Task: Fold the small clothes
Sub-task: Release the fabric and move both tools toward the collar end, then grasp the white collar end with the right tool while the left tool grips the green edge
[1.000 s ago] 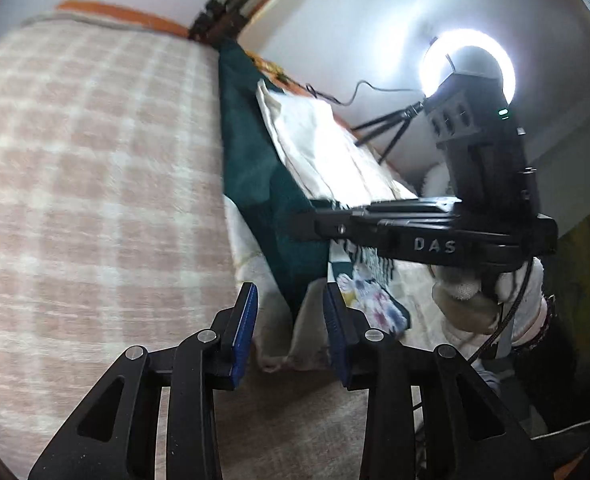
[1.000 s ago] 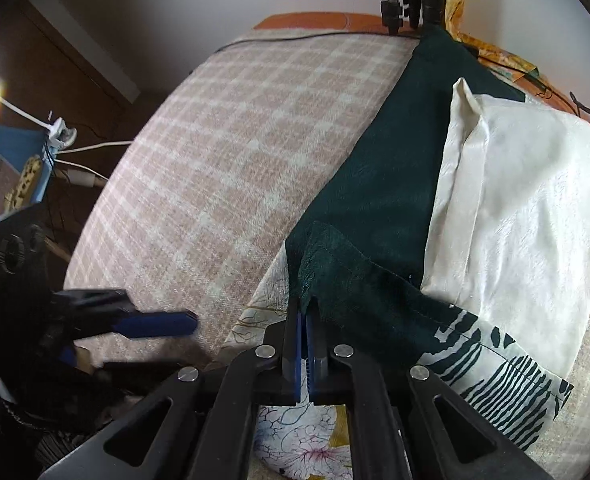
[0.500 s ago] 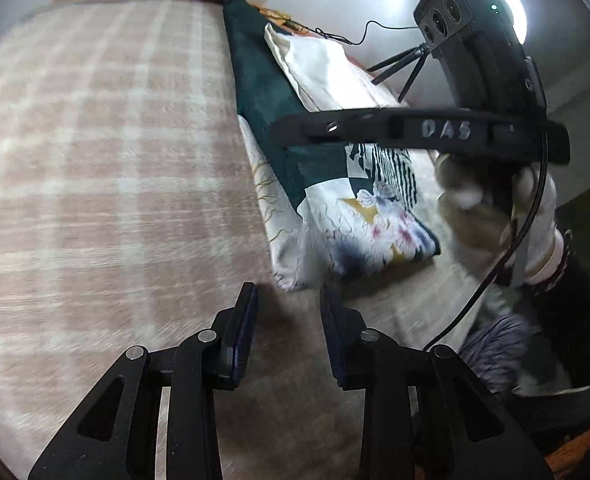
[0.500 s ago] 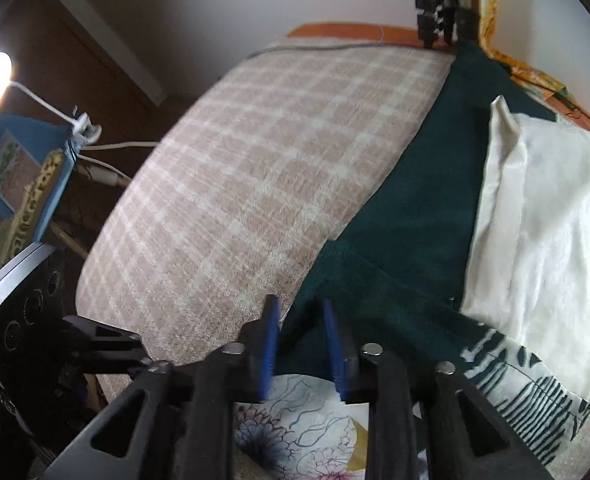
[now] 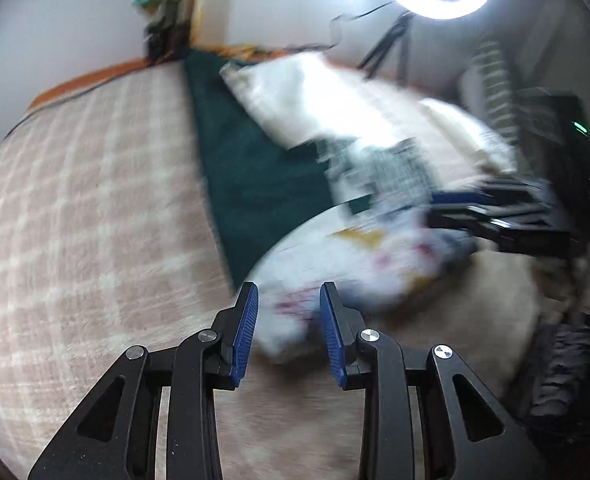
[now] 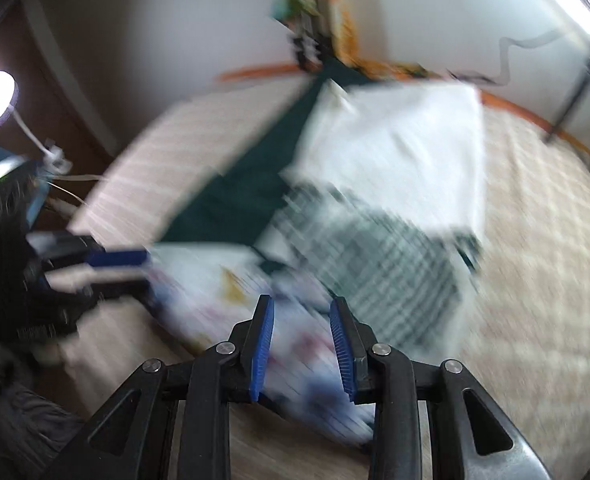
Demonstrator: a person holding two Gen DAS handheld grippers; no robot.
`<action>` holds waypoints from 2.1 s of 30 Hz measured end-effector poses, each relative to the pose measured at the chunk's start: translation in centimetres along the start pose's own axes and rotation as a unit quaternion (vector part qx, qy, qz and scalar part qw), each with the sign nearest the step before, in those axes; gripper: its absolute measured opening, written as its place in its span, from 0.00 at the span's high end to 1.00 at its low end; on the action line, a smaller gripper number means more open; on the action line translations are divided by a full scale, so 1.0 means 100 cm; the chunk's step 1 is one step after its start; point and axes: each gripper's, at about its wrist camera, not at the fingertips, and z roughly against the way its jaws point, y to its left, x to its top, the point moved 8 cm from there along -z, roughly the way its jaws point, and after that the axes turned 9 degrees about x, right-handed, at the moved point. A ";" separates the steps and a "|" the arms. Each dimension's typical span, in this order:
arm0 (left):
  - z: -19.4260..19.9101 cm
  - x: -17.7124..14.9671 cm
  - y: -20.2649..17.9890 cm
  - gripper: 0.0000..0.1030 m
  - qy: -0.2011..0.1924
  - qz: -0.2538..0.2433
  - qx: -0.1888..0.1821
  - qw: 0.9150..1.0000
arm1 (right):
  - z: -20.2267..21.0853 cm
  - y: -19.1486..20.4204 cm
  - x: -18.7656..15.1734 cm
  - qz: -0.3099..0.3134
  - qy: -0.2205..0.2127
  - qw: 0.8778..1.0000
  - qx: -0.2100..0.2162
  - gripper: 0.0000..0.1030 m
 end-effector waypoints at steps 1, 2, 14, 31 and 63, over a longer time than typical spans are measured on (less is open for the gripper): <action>-0.004 -0.002 0.008 0.72 0.004 0.009 0.008 1.000 | -0.004 -0.009 -0.010 -0.013 0.013 1.000 -0.004 0.70; -0.002 0.000 0.011 0.72 0.000 0.017 0.012 1.000 | -0.004 -0.020 -0.019 -0.028 0.021 0.999 -0.002 0.73; 0.035 0.034 0.039 0.72 -0.073 0.081 0.027 0.994 | 0.064 -0.062 -0.007 -0.027 -0.090 0.995 -0.030 0.66; 0.019 0.186 0.094 0.50 -0.065 0.147 -0.017 0.987 | 0.092 -0.129 0.093 -0.021 -0.137 0.990 -0.033 0.32; -0.167 0.284 0.118 0.52 -0.037 0.180 -0.085 0.979 | -0.066 -0.244 0.235 -0.099 -0.093 0.990 0.042 0.60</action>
